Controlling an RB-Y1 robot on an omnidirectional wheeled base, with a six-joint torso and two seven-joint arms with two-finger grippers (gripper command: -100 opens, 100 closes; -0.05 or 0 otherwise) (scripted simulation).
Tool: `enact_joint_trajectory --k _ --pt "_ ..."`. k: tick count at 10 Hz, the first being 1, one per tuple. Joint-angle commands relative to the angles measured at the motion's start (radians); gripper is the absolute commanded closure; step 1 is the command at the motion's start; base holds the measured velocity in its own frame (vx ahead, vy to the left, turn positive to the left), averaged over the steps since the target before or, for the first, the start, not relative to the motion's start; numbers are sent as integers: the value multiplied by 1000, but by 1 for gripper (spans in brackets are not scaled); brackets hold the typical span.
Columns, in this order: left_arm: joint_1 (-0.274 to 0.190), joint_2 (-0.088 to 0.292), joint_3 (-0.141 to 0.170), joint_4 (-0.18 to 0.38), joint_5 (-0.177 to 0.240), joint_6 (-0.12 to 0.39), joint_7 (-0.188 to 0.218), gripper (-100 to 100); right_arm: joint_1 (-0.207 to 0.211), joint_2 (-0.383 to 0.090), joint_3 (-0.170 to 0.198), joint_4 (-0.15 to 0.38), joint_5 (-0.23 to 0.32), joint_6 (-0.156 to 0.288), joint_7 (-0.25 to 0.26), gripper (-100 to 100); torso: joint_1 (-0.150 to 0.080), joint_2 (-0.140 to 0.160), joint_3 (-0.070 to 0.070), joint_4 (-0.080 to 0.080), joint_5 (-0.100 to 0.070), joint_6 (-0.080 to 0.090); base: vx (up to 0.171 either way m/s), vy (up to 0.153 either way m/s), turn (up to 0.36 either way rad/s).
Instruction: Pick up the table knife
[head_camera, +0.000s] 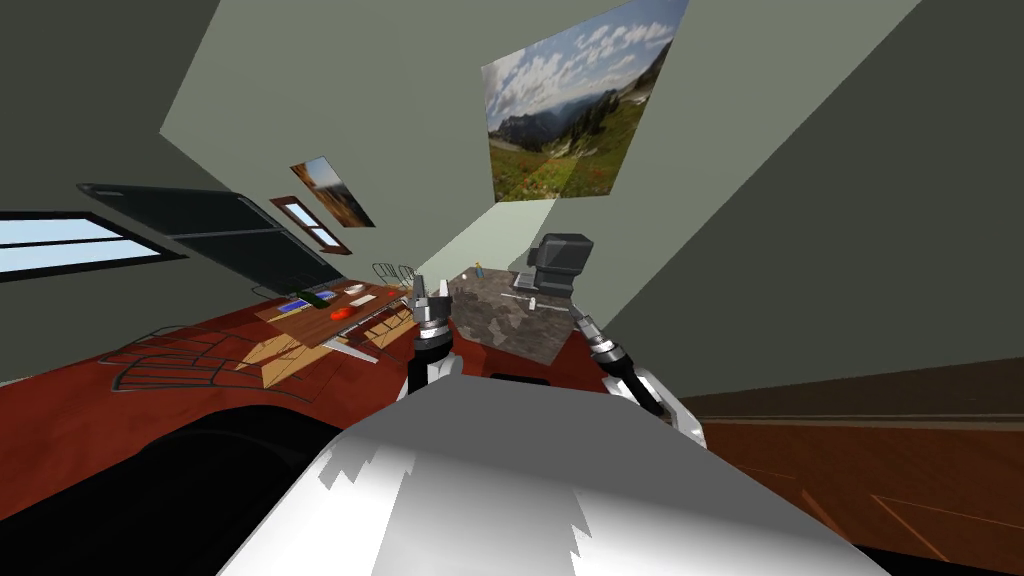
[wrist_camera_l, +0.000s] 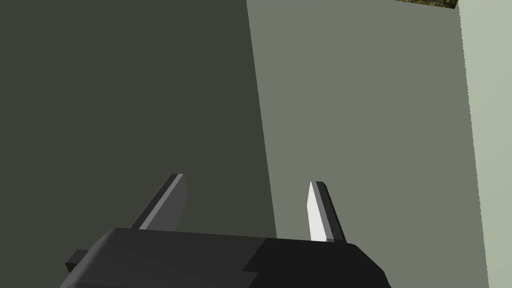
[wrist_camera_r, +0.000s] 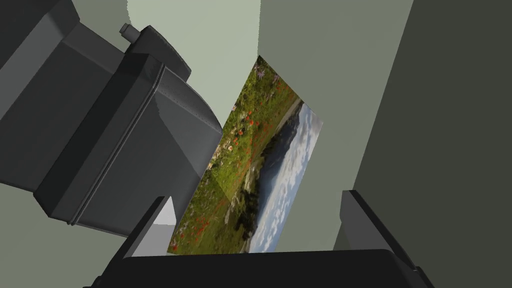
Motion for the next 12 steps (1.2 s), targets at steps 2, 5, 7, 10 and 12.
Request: enact_joint_trajectory --k 2,5,7,10,12 --pt "0 0 0 0 0 0 0 0 -36 -77 28 60 40 -19 14 -100 0 0 0 0 0 1 28 12 132" --pt "0 0 0 0 0 0 0 0 -55 -166 45 100 67 -34 22 -100 0 0 0 0 0 0 31 10 143" --pt "0 0 0 0 0 0 0 0 -74 -227 63 139 93 -48 29 -100 0 0 0 0 0 0 28 15 143" --pt "0 0 0 0 0 0 0 0 -107 -319 100 215 144 -76 44 -100 0 0 0 0 0 1 31 18 163" --pt "0 0 0 0 0 0 0 0 -120 -385 119 257 169 -89 50 -100 1 0 0 0 0 1 33 18 151"
